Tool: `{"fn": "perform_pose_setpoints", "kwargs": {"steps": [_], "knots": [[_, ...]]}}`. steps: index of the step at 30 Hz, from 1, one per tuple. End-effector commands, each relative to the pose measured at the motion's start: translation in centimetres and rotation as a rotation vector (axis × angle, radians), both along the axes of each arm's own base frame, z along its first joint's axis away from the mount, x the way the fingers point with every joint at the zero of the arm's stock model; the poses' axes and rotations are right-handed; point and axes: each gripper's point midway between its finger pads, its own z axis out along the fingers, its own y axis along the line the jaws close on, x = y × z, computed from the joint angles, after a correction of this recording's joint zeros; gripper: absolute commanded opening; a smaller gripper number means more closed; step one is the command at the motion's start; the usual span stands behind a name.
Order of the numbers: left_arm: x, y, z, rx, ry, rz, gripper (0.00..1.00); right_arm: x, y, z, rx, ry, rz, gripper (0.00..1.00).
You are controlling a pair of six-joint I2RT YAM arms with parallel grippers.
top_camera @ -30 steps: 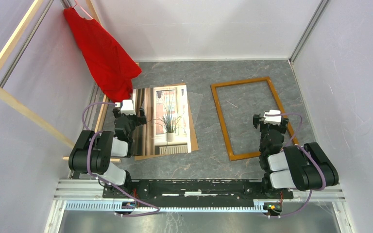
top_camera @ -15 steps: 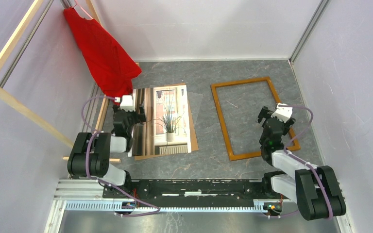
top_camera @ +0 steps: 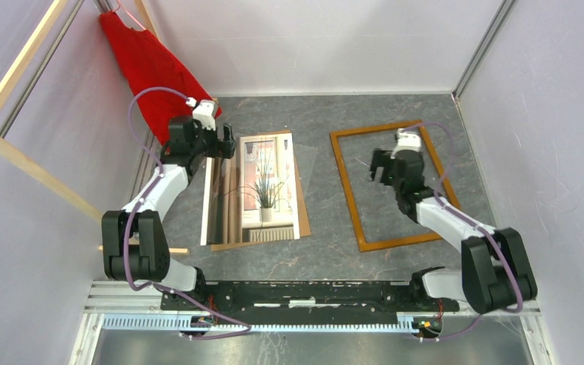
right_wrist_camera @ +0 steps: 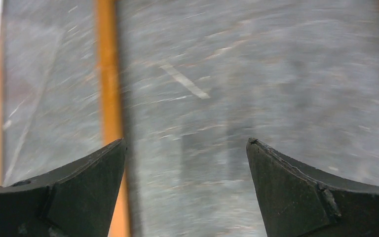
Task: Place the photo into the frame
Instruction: Turn over the photo frame at the center of the board.
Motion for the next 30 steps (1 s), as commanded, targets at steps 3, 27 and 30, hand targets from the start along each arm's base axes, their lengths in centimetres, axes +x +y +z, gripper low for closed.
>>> {"fn": "perform_pose_setpoints", "kwargs": {"steps": [3, 27, 30], "knots": [[-4.4, -1.7, -2.4, 0.020, 0.241, -0.180, 1.00, -1.6, 7.8, -1.4, -0.015, 0.104, 0.237, 0.98], [-9.5, -4.7, -2.3, 0.080, 0.332, -0.388, 1.00, -5.2, 10.5, -8.7, -0.160, 0.330, 0.272, 0.34], [-10.0, -6.0, -1.8, 0.078, 0.328, -0.416, 1.00, -5.3, 11.1, -8.2, -0.136, 0.345, 0.260, 0.18]]}}
